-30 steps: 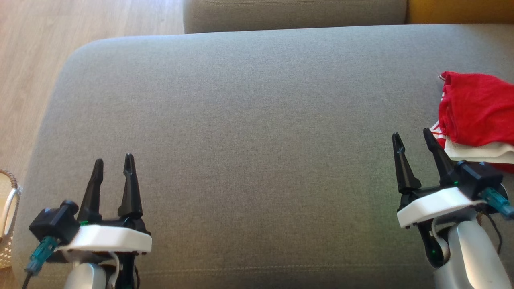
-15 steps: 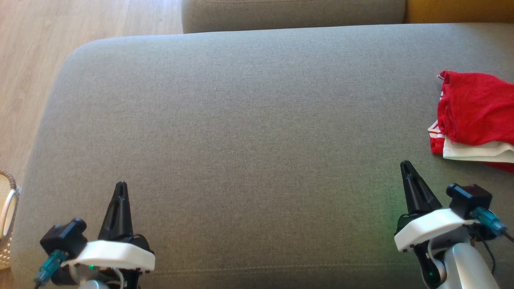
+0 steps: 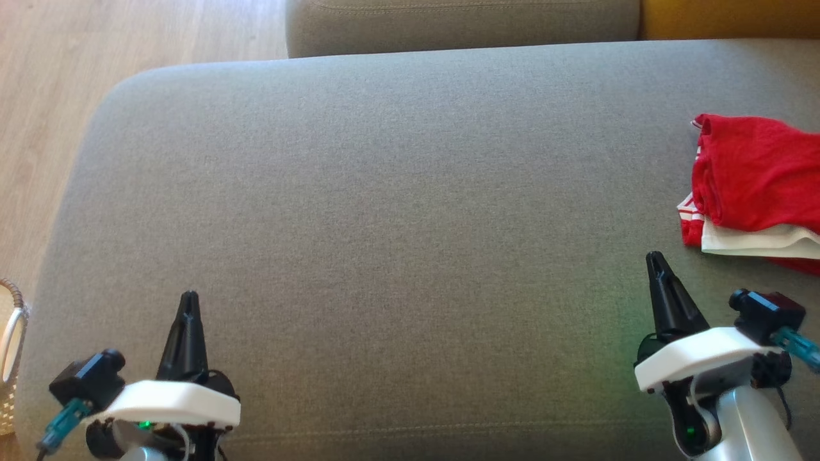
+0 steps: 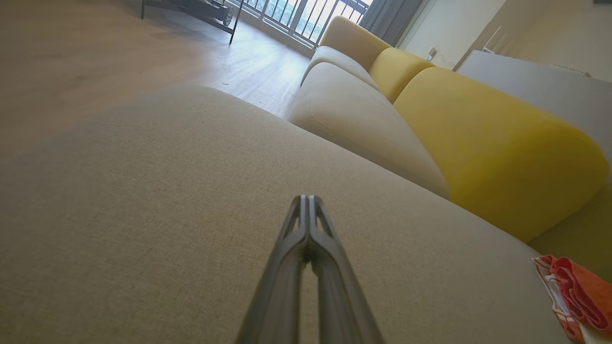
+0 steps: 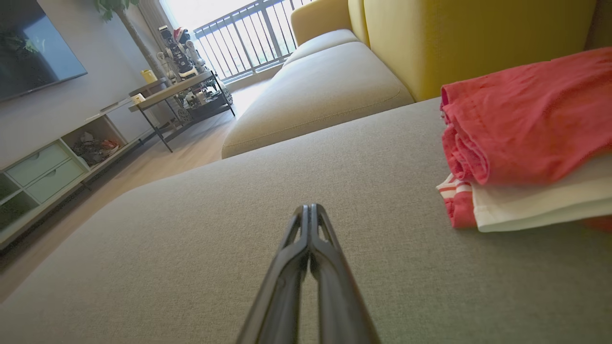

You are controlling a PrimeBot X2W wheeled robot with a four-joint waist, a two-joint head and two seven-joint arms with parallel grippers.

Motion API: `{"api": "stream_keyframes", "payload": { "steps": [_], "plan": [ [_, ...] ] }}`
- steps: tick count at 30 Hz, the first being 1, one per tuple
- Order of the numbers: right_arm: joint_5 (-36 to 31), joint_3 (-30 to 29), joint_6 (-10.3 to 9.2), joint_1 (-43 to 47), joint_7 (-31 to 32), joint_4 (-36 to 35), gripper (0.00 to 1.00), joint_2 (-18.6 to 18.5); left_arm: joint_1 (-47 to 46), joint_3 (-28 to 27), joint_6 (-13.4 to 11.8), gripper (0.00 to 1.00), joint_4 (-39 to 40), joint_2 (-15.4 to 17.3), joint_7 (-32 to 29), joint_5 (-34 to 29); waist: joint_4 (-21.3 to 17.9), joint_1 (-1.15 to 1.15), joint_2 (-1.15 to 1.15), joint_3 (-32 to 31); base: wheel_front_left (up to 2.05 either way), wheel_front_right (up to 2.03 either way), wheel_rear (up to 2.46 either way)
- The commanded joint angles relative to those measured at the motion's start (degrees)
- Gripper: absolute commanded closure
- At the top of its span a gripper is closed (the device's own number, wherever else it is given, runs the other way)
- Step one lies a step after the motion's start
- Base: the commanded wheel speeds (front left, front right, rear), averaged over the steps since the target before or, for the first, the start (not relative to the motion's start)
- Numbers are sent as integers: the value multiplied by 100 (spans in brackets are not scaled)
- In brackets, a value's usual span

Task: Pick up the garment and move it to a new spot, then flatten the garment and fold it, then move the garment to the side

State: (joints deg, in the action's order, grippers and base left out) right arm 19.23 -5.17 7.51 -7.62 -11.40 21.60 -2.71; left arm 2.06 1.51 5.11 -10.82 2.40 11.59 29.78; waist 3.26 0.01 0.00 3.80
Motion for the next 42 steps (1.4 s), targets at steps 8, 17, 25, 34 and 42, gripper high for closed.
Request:
{"api": "stream_keyframes", "payload": {
  "steps": [8, 17, 25, 34, 42],
  "plan": [
    [597, -23, 0, -173, 138, -262, 100, -20, -302, -108, 46, 100, 127, 58, -136, 511, -23, 0, 0, -26, 0, 0, 0],
    [1206, -32, -1, -144, 287, -308, 100, -20, -348, -157, 63, 100, 87, 68, -276, 1044, -50, 0, 0, -56, 0, 0, 0],
    [1745, -41, -1, -118, 420, -348, 100, -20, -389, -202, 79, 100, 52, 75, -401, 1514, -75, 0, 0, -83, 0, 0, 0],
    [2354, -52, -1, -89, 570, -393, 100, -19, -436, -255, 96, 100, 11, 81, -545, 2043, -102, 0, 0, -114, 0, 0, 0],
    [2895, -61, -1, -64, 704, -433, 100, -19, -477, -304, 111, 100, -25, 86, -675, 2512, -127, 0, 0, -141, 0, 0, 0]
  ]
}}
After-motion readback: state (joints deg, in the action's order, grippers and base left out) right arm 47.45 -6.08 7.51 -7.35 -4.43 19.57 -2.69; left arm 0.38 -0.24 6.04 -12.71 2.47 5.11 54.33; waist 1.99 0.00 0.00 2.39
